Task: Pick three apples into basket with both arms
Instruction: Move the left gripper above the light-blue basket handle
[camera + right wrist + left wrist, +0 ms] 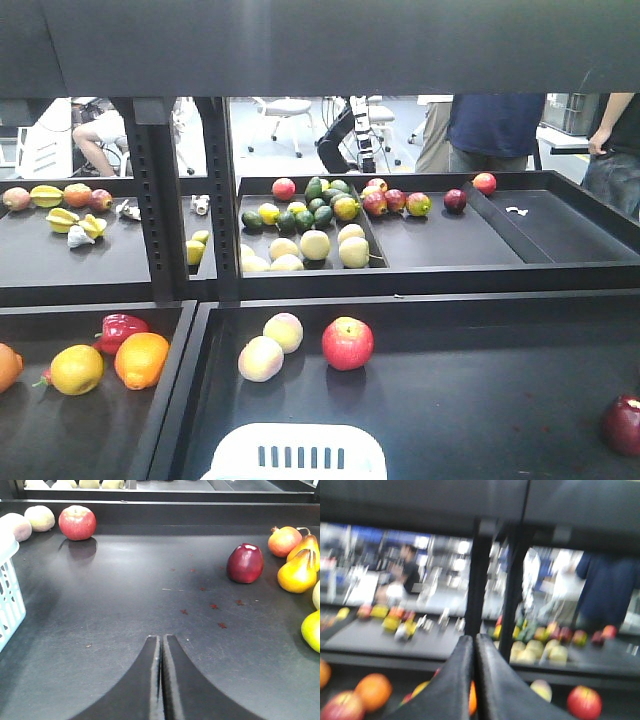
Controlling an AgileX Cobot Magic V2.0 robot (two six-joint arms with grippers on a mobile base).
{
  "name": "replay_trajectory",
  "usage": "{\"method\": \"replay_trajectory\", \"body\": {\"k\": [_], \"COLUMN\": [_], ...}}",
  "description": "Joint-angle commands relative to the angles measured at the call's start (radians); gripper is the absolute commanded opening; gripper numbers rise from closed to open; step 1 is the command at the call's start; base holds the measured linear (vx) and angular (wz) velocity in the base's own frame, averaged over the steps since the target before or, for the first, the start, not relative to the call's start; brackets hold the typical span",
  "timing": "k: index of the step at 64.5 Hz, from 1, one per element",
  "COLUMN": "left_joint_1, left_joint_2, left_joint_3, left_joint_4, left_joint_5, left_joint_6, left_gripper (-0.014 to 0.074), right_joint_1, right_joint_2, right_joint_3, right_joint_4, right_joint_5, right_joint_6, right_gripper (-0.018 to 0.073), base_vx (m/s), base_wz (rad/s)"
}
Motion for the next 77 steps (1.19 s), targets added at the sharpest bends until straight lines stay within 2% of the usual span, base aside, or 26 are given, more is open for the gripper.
{"method": "replay_trajectory", "body": {"k": [1,5,10,18,21,25,29,33,37,43,48,53,58,67,77], "left_joint_1": [-0.006,-0.006,-0.006,-0.006,-0.006,-0.006,-0.006,-0.006,-0.006,-0.006,-0.006,-0.006,-0.006,-0.006,-0.006], "left_joint_2": [0.116,0.185,0.272,0.415,0.465,0.524,0.564,0.606,0.643,0.698,0.745,0.778,0.800,0.812,0.812], "left_joint_3": [-0.172,-0.248,-0.355,-0.490,-0.527,-0.562,-0.587,-0.595,-0.595,-0.595,-0.595,-0.595,-0.595,-0.595,-0.595], "left_joint_4": [0.012,-0.001,-0.041,-0.159,-0.238,-0.350,-0.469,-0.627,-0.757,-0.865,-0.922,-0.964,-1.002,-1.016,-1.018], "left_joint_5": [0.106,0.186,0.297,0.488,0.535,0.578,0.597,0.621,0.664,0.763,0.827,0.865,0.877,0.879,0.879], "left_joint_6": [0.001,0.020,0.113,0.399,0.515,0.617,0.686,0.766,0.869,1.032,1.167,1.265,1.327,1.337,1.337], "left_gripper": [-0.0008,-0.0008,-0.0008,-0.0008,-0.0008,-0.0008,-0.0008,-0.0008,-0.0008,-0.0008,-0.0006,-0.0003,0.0007,0.0055,0.0203], "right_joint_1": [-0.003,-0.003,-0.003,-0.003,-0.003,-0.003,-0.003,-0.003,-0.003,-0.003,-0.003,-0.003,-0.003,-0.003,-0.003], "right_joint_2": [-0.001,-0.001,-0.001,-0.001,-0.001,-0.001,-0.001,-0.001,-0.001,-0.001,-0.001,-0.001,-0.001,-0.001,-0.001], "right_joint_3": [-0.001,-0.001,-0.001,-0.001,-0.001,-0.001,-0.001,-0.001,-0.001,-0.001,-0.001,-0.001,-0.001,-0.001,-0.001], "right_joint_4": [-0.004,-0.004,-0.004,-0.004,-0.004,-0.004,-0.004,-0.004,-0.004,-0.004,-0.004,-0.004,-0.004,-0.004,-0.004], "right_joint_5": [-0.071,-0.073,-0.074,-0.073,-0.073,-0.073,-0.073,-0.072,-0.072,-0.072,-0.072,-0.072,-0.071,-0.071,-0.071], "right_joint_6": [0.000,0.000,0.000,0.000,0.000,0.000,0.000,0.000,0.000,0.000,0.000,0.000,0.000,0.000,0.000], "right_gripper": [-0.0001,-0.0001,-0.0001,-0.0001,-0.0001,-0.0001,-0.0001,-0.0001,-0.0001,-0.0001,-0.0001,-0.0001,-0.0001,-0.0001,-0.0001], "base_vx": [0.00,0.00,0.00,0.00,0.00,0.00,0.00,0.00,0.00,0.00,0.00,0.00,0.00,0.00,0.00], "base_wz": [0.00,0.00,0.00,0.00,0.00,0.00,0.00,0.00,0.00,0.00,0.00,0.00,0.00,0.00,0.00]}}
